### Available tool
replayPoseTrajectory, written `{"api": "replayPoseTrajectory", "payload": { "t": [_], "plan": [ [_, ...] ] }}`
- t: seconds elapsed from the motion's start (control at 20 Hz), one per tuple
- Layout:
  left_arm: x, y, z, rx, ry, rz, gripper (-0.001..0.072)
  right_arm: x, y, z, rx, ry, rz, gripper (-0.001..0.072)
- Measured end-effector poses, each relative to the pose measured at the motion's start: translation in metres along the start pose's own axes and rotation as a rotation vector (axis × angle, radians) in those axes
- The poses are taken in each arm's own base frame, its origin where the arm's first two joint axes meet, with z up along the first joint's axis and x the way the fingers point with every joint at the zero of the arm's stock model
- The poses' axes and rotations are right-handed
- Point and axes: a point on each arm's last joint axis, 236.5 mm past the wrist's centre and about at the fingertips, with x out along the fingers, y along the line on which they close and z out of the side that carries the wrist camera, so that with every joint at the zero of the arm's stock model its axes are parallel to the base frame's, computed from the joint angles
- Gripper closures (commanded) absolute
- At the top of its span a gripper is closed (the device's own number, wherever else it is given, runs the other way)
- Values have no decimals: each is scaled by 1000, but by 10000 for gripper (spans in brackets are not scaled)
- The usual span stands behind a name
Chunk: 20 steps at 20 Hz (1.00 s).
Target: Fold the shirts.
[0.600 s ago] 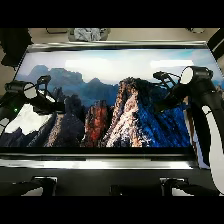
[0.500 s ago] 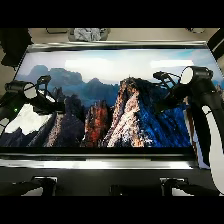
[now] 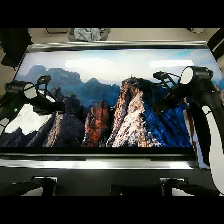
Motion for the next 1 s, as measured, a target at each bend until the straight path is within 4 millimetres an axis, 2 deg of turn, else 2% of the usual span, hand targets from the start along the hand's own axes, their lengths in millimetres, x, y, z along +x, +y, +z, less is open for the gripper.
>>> {"api": "replayPoseTrajectory", "payload": {
  "t": [0.35,0.55,0.65,0.7,0.75,0.8,0.9,0.95,1.0],
  "plan": [
    [0,-1,4,-27,-17,-4,34,0,0,1,0,-3,-1,138],
    [1,-6,19,-69,-77,-21,33,0,-8,9,-1,-38,-32,136],
    [1,-8,30,-78,-121,-33,-13,-1,-12,15,-2,-64,-52,131],
    [-1,-7,39,-84,-158,-36,-13,-1,-14,18,-2,-76,-60,131],
    [-7,1,52,-93,-205,-24,-13,-1,-17,20,-3,-85,-73,132],
    [-17,17,68,-112,-264,2,-13,-2,-20,21,-4,-90,-84,134],
    [-39,69,94,-205,-354,69,-13,-2,-24,23,-7,-97,-103,143],
    [-46,103,100,-279,-372,106,-13,-2,-26,24,-8,-102,-109,143],
    [-47,136,96,-355,-360,137,-13,-3,-27,26,-8,-110,-114,143]
  ]
}}
